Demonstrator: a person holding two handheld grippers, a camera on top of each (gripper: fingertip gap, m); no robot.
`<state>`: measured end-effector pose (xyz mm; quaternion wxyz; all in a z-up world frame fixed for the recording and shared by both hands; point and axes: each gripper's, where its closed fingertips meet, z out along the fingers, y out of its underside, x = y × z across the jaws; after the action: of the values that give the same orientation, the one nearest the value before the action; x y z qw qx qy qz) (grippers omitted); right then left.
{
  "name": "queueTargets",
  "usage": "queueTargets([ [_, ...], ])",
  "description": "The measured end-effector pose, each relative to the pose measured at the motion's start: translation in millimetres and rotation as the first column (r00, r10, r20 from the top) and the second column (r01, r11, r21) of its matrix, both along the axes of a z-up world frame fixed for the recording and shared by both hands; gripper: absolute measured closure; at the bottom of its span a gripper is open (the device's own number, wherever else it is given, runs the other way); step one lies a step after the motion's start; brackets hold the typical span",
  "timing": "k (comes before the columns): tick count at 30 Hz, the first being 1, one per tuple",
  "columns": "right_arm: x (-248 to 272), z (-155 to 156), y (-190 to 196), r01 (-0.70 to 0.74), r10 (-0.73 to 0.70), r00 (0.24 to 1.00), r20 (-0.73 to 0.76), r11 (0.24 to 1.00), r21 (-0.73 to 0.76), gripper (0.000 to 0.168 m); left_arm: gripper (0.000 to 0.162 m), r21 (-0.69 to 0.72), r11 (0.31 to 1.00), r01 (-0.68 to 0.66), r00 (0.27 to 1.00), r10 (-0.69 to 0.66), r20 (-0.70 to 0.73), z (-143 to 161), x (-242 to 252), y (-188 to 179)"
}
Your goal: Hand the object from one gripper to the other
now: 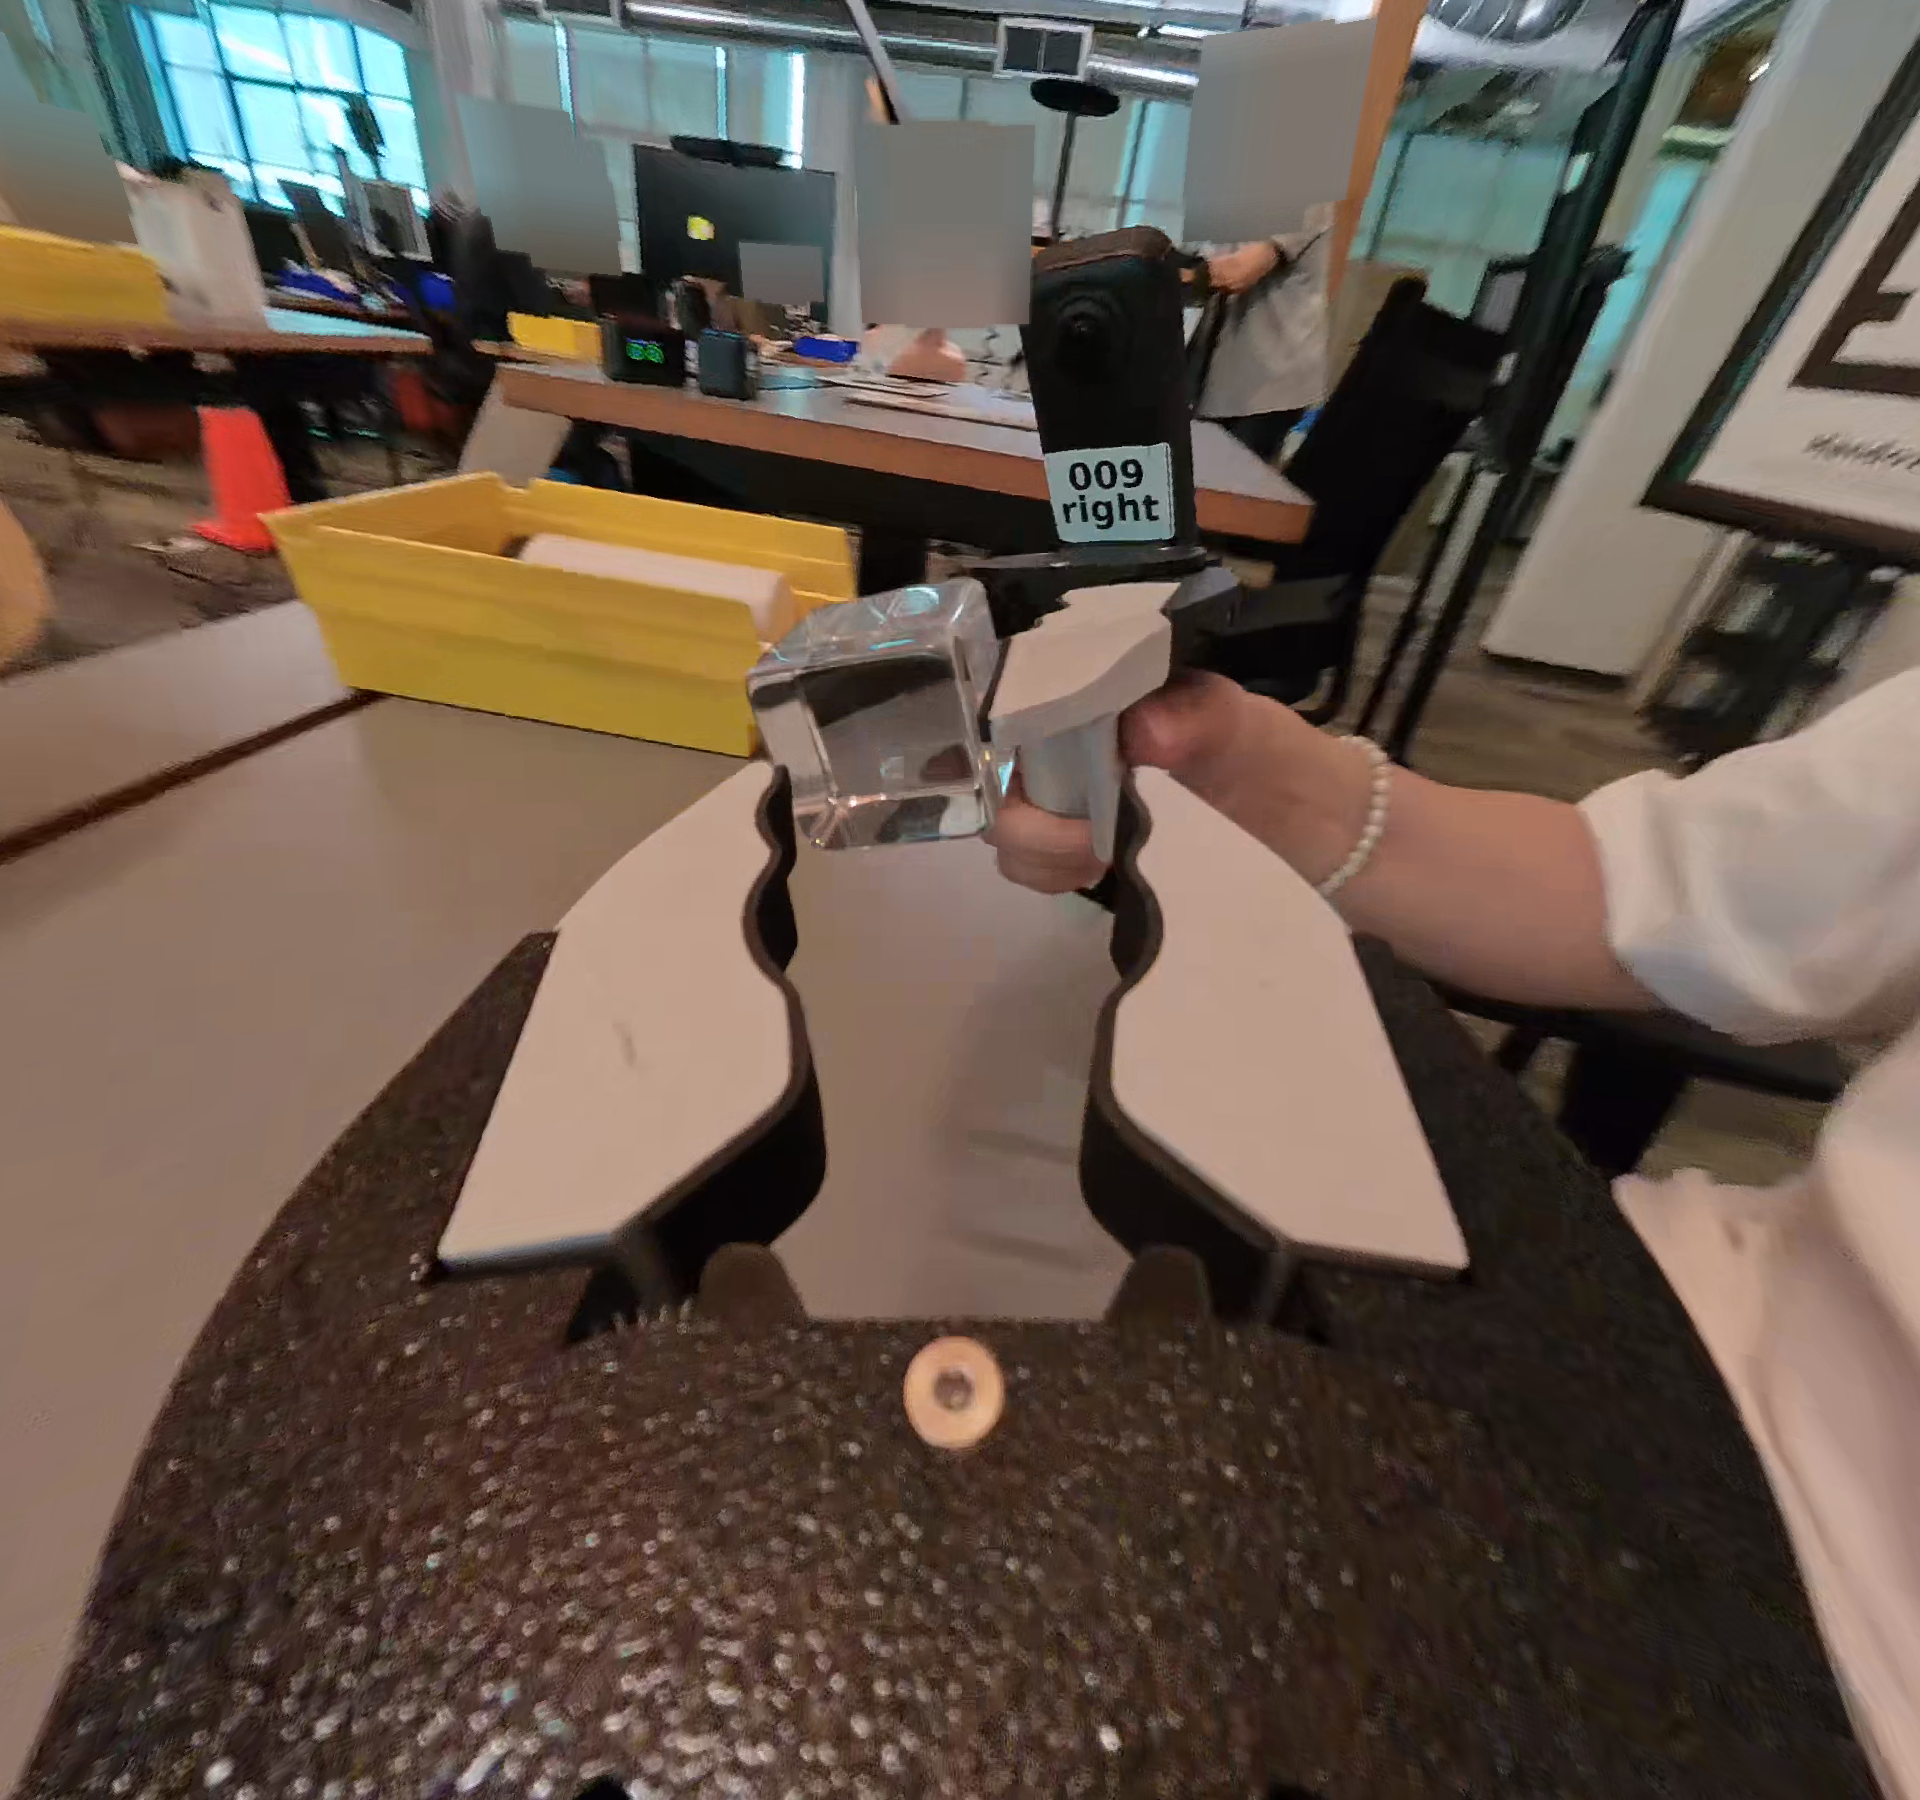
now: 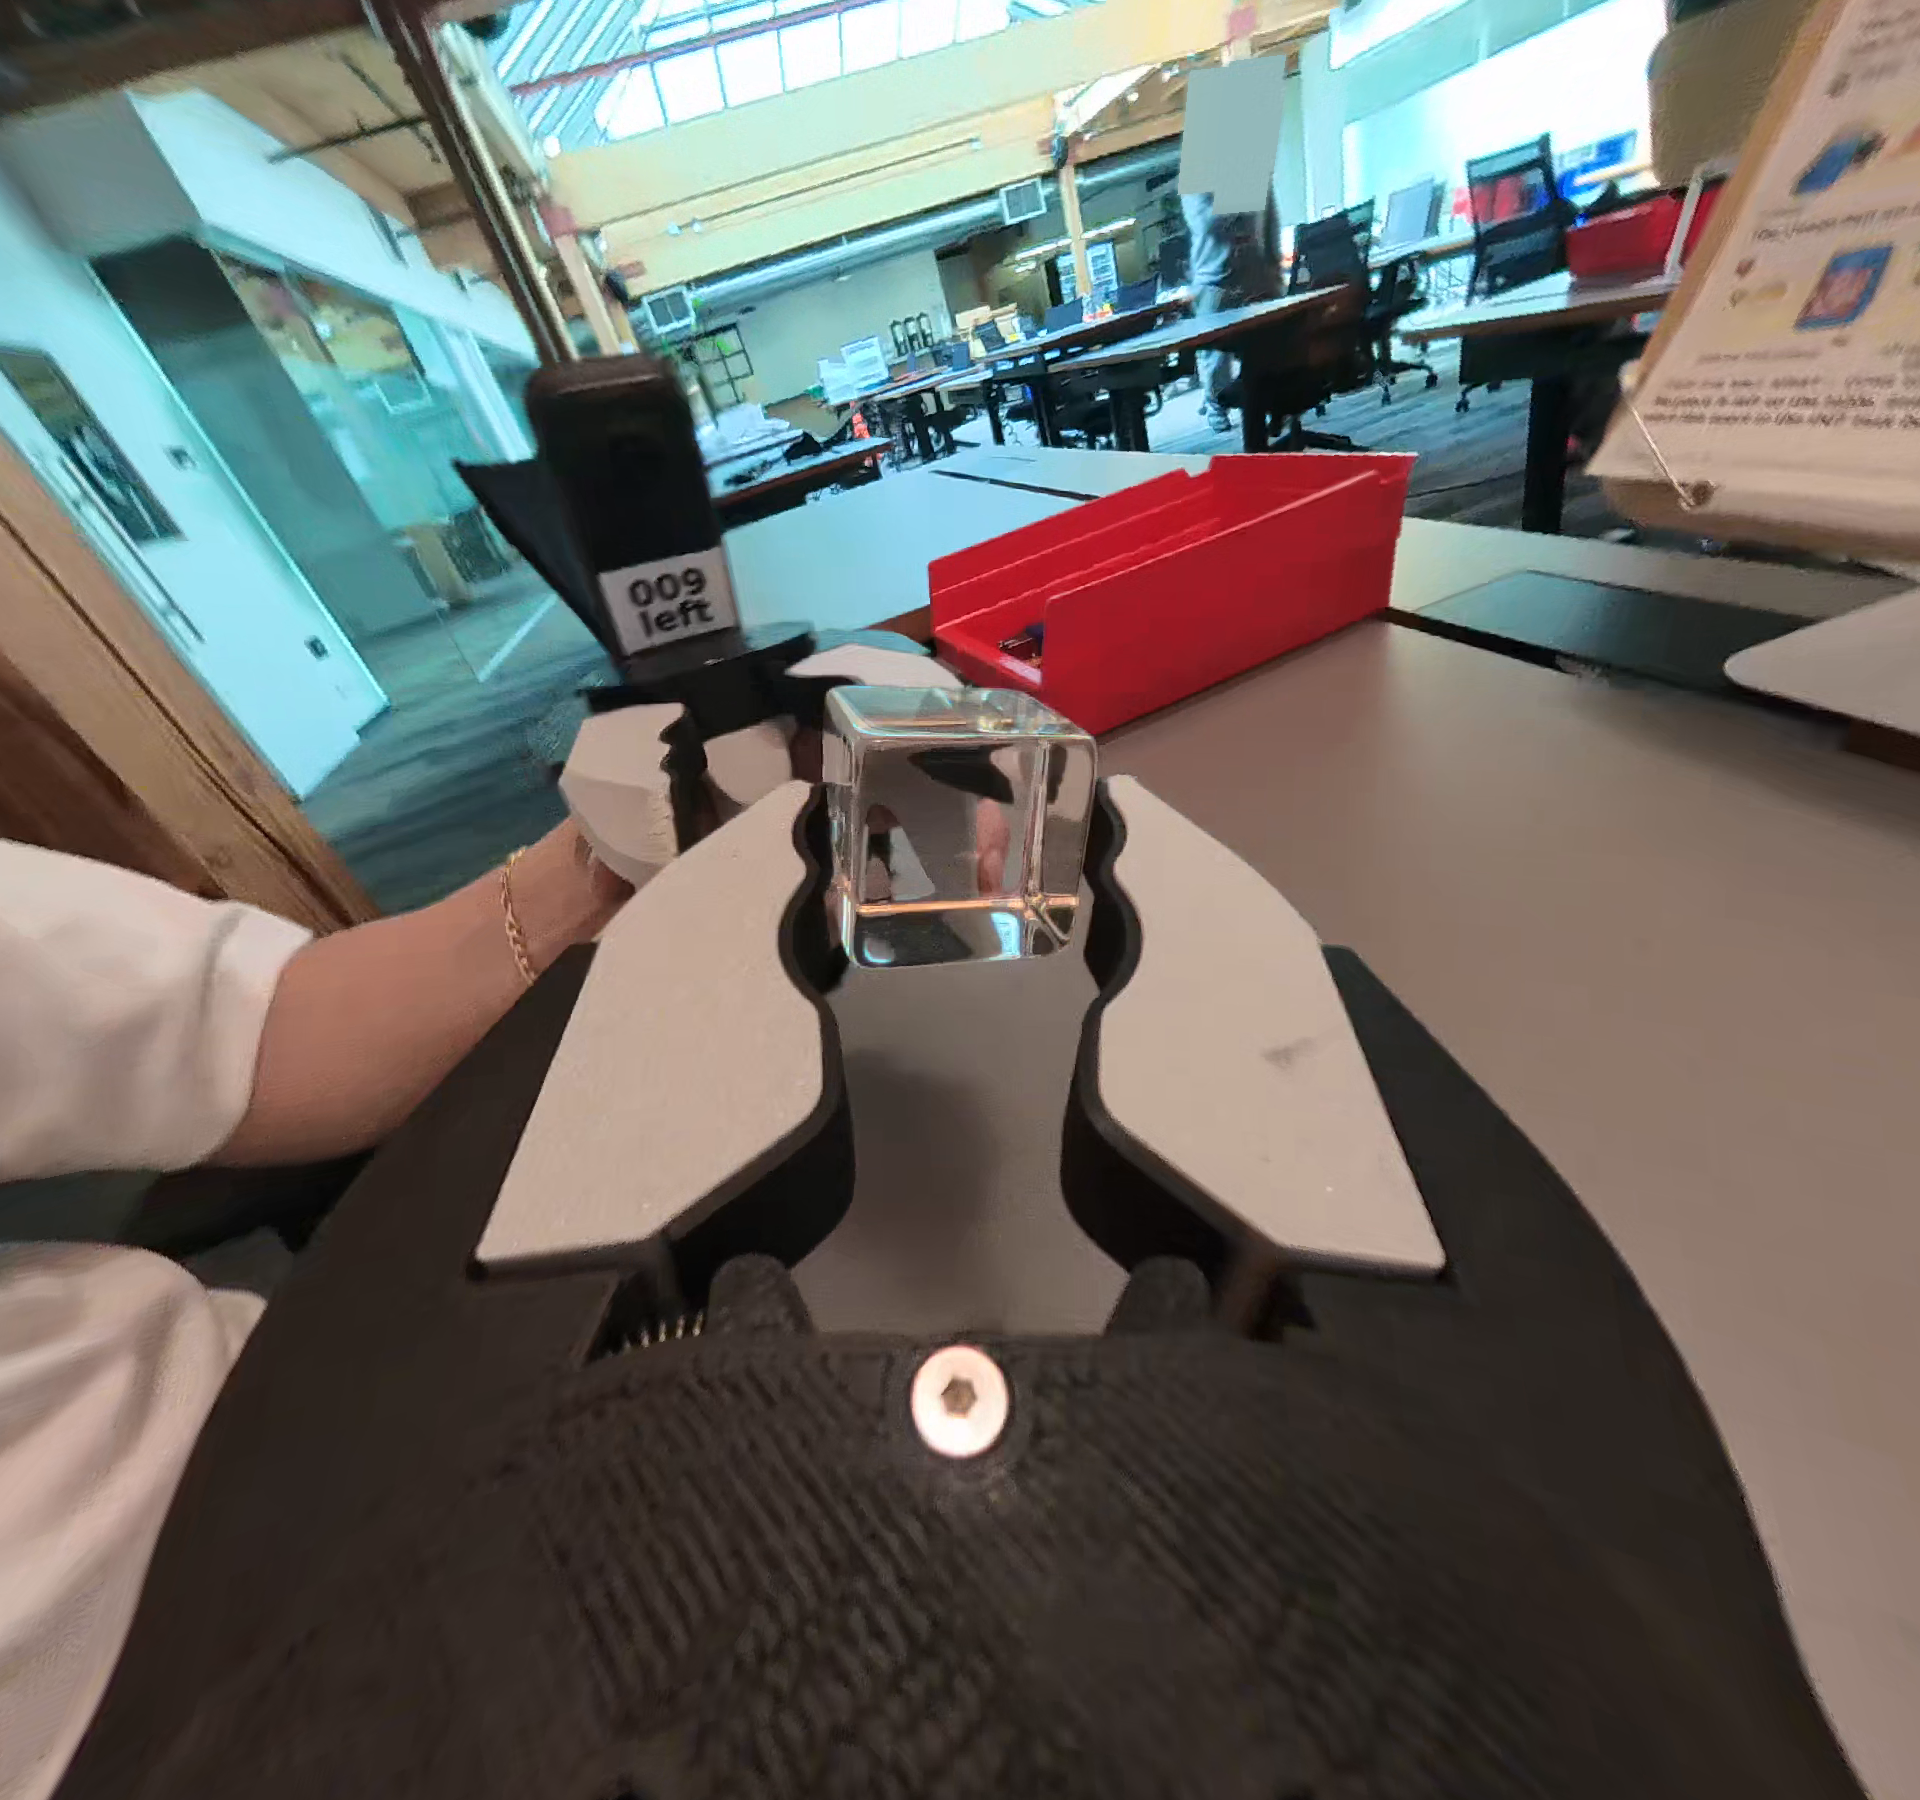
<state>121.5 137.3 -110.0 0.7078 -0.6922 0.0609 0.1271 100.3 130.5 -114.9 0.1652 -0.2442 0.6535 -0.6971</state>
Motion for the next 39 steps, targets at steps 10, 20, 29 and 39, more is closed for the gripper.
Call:
queueTargets([
  [10,-18,2,7,-0.048,0.048,0.999,0.021,0.998,0.029,0.121,0.120,-0.069,0.996,0.064,0.992,-0.071,-0.100,-14,3,-3],
  [20,-16,11,-2,-0.044,0.045,0.998,-0.041,0.999,0.018,0.113,0.121,-0.308,0.924,0.226,0.959,-0.266,-0.093,-5,-9,7],
  [29,-34,3,12,-0.006,0.011,0.997,0.079,0.998,-0.062,0.127,0.120,-0.230,0.943,0.240,0.970,-0.245,0.008,-11,-13,8],
  [39,-3,1,8,0.307,-0.221,0.838,0.499,0.947,-0.097,0.127,0.103,-0.077,0.997,-0.023,1.000,0.021,-0.018,-3,8,24],
])
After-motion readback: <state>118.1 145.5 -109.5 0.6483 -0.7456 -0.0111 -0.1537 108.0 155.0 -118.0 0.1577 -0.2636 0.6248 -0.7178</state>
